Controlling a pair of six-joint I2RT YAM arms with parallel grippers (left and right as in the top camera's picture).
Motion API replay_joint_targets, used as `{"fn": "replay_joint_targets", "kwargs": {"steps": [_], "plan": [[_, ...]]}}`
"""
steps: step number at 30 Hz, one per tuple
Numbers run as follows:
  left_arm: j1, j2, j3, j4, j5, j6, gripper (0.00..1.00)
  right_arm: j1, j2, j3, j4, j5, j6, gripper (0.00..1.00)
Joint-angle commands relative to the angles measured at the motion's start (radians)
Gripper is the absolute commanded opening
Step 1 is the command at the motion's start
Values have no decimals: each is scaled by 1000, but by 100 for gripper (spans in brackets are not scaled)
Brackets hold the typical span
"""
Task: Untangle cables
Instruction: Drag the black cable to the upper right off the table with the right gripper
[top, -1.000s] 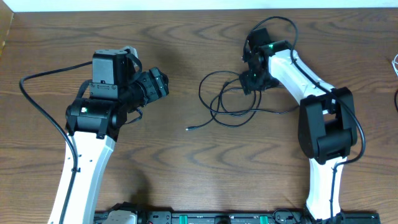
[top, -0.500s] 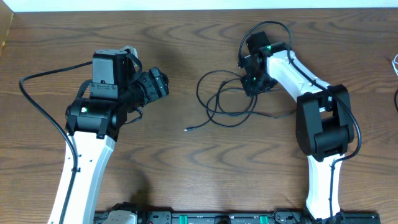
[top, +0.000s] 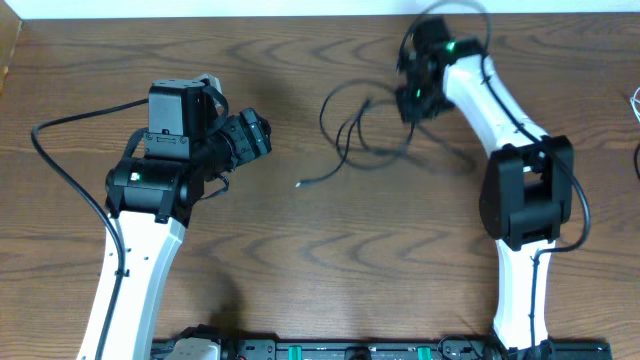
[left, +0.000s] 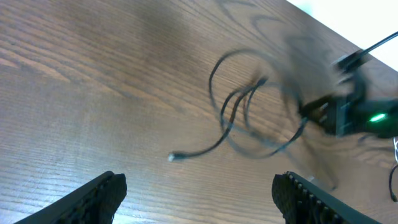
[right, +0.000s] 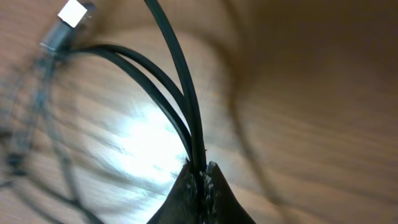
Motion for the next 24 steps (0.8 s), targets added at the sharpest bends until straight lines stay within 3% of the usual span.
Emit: {"fn": "replay_joint_targets", "kwargs": {"steps": [1,13,24], "plan": [[4,10,8,0,-15,9,81,-30,-66,140,-19,-10,64,1],[4,10,8,0,-15,9,81,-237,-145,439,-14,91,127,1],[4,10,8,0,-26,9,81,-490,-145,476,71,103,215,1]]}}
